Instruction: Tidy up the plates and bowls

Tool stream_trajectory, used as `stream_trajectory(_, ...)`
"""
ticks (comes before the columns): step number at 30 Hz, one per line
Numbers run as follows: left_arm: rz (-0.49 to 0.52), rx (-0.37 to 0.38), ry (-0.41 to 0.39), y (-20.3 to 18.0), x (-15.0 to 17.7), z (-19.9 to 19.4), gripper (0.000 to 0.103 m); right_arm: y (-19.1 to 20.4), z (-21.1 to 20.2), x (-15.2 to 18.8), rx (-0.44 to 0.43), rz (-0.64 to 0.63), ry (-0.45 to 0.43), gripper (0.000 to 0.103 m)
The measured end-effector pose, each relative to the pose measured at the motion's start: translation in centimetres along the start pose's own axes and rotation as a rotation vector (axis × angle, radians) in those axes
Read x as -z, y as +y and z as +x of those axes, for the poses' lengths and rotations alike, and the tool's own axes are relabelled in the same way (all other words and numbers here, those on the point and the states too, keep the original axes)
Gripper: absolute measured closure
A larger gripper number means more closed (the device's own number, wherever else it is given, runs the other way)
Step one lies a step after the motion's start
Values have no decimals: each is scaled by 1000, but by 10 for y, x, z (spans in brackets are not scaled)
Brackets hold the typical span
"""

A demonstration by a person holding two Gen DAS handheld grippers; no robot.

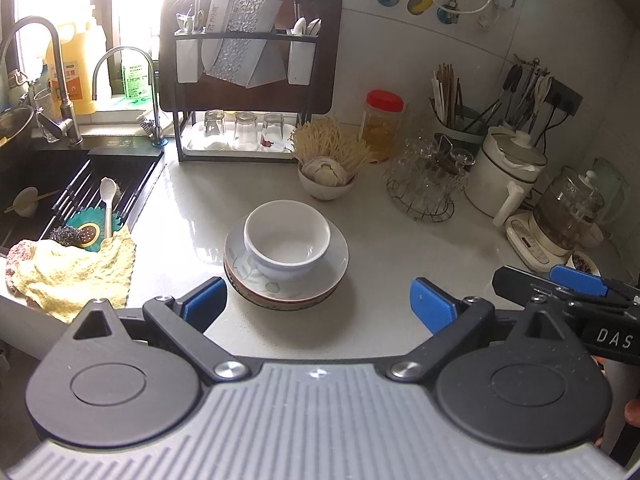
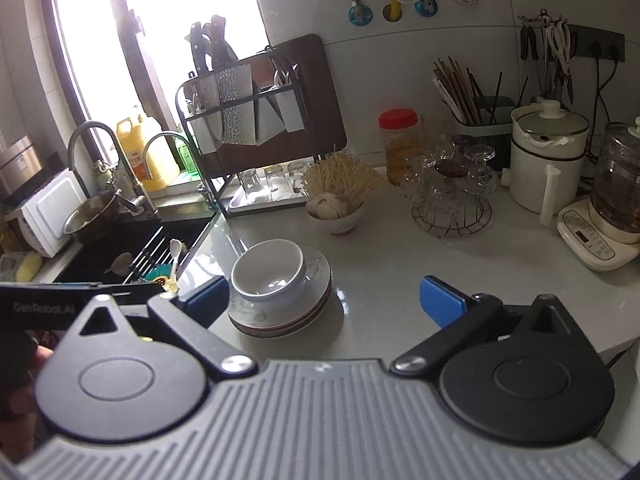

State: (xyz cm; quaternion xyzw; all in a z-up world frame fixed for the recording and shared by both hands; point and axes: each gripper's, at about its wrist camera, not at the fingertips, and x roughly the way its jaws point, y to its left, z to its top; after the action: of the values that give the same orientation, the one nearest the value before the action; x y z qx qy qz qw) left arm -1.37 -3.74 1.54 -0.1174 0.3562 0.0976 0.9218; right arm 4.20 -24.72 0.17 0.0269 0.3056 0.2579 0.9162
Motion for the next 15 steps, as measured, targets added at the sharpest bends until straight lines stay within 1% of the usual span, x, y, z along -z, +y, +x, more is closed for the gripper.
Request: stream_trajectory(15,0,-2,19,-2,1,4,3,-3,0,0,8,9,9,0)
